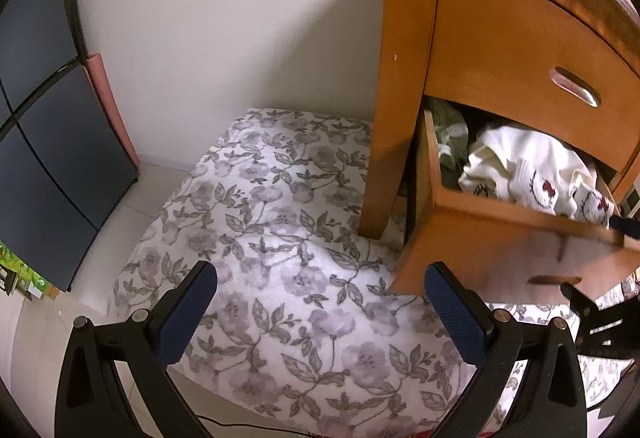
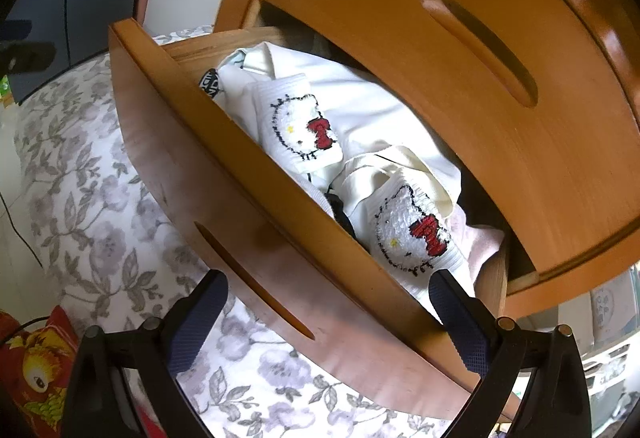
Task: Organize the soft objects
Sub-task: 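Pull the lower drawer open with the right gripper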
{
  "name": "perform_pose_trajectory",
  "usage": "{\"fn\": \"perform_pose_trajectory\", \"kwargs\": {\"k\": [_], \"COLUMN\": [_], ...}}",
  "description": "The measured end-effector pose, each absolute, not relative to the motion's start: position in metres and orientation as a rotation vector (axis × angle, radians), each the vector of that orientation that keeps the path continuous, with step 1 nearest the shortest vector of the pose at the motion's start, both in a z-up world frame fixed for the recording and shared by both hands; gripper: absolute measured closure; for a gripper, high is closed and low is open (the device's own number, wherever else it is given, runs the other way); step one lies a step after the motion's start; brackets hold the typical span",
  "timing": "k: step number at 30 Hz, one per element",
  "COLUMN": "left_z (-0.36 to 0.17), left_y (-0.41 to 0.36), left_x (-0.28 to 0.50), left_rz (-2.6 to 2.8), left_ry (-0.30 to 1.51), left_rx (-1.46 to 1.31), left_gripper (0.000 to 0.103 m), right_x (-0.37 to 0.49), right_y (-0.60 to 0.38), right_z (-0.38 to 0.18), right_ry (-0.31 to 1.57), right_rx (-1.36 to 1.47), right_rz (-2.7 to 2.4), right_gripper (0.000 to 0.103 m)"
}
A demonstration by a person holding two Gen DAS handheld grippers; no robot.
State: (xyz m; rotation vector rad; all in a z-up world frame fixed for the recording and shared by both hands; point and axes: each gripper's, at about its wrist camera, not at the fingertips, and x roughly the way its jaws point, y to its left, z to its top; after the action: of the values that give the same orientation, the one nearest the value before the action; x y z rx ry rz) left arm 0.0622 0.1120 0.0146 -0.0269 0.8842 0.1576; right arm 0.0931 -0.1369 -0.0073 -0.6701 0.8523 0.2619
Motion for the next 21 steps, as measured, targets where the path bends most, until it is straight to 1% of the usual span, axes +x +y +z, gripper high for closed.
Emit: {"fn": "perform_pose_trajectory", "kwargs": {"k": [21], "left_z": [0.047], "left_y": [0.109], "left_x": [0.031], "left_rz": [0.146], "left_ry": [0.828], "left_rx": [-0.022], "left_gripper": [0.0], "right_x": [0.036], "right_y": [-0.131], "right_z": [-0.009], "right_ry": [0.846], "right_rx": [-0.617], "right_rz": [0.283], "right_gripper": [0.001]}}
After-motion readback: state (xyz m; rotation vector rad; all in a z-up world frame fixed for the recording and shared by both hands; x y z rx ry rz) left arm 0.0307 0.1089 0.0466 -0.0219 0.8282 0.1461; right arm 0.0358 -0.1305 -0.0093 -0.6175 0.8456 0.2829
